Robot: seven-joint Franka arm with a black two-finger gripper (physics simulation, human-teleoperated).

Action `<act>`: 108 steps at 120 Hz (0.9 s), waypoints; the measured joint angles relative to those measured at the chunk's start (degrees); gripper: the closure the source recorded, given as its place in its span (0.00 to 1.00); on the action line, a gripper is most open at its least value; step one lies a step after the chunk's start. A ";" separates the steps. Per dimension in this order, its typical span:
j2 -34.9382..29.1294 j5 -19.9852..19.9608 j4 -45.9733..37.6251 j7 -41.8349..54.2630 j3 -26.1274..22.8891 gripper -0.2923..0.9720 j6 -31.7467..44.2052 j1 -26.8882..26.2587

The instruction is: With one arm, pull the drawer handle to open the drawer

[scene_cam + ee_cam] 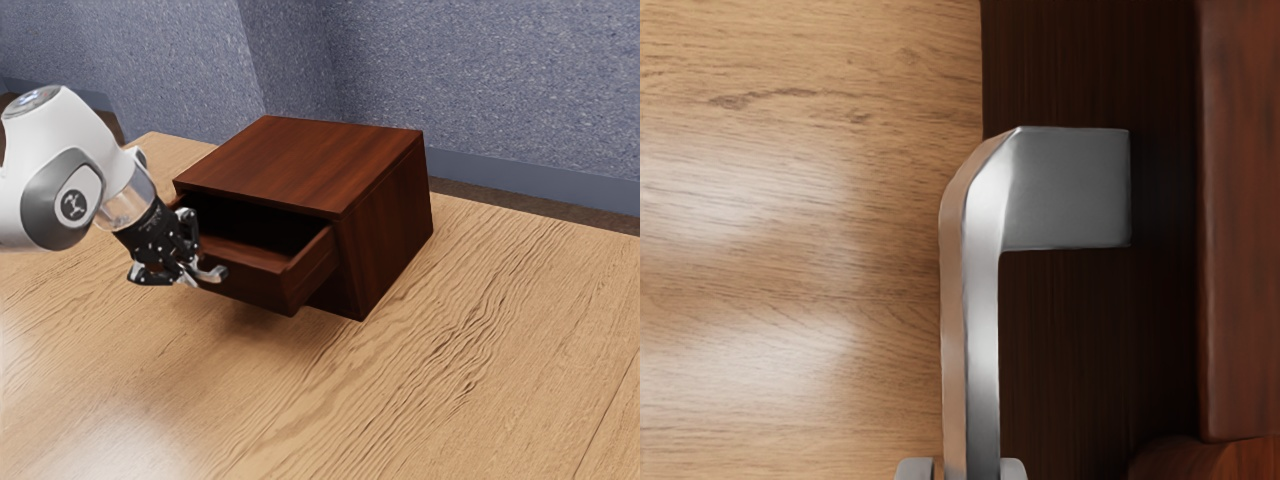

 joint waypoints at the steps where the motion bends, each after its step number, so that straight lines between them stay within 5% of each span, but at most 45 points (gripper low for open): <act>1: -0.16 0.01 -0.14 0.00 0.00 0.80 0.00 0.02; 85: -8.76 0.06 -8.03 -0.18 0.17 0.79 -0.01 1.85; 108: -10.65 0.19 -8.29 0.31 0.47 0.48 0.01 1.83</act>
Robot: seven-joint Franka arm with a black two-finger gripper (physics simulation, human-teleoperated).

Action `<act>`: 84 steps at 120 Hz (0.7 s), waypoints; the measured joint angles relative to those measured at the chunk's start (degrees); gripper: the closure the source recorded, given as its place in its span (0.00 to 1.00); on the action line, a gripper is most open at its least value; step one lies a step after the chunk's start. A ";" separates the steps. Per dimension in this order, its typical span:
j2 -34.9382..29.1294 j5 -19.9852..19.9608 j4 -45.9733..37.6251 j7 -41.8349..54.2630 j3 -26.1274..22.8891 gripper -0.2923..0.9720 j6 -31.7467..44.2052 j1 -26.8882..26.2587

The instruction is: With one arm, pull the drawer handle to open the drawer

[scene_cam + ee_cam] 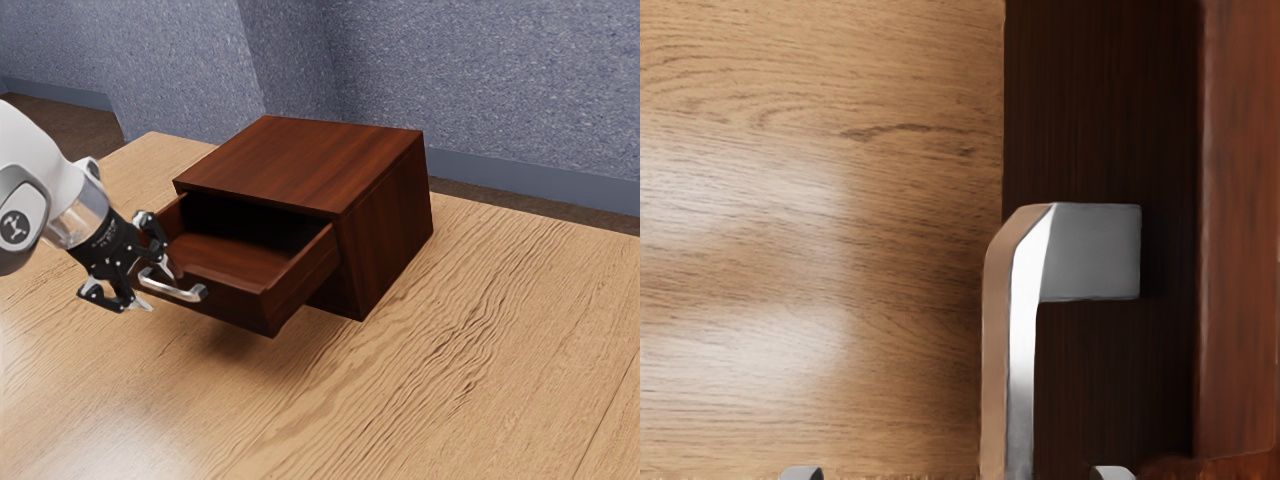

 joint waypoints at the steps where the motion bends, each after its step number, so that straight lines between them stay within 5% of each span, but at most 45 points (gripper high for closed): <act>1: -0.20 0.02 -0.02 0.01 0.00 0.47 -0.01 0.00; 23: -3.05 0.54 5.39 0.09 0.12 0.33 -3.26 -0.72; 44: 1.52 0.45 26.83 -2.74 2.01 0.27 -23.27 -10.54; 59: 1.77 1.89 26.86 -4.85 2.52 0.25 -31.47 -16.76; 84: 0.00 3.09 19.83 -7.47 2.57 0.24 -36.25 -17.72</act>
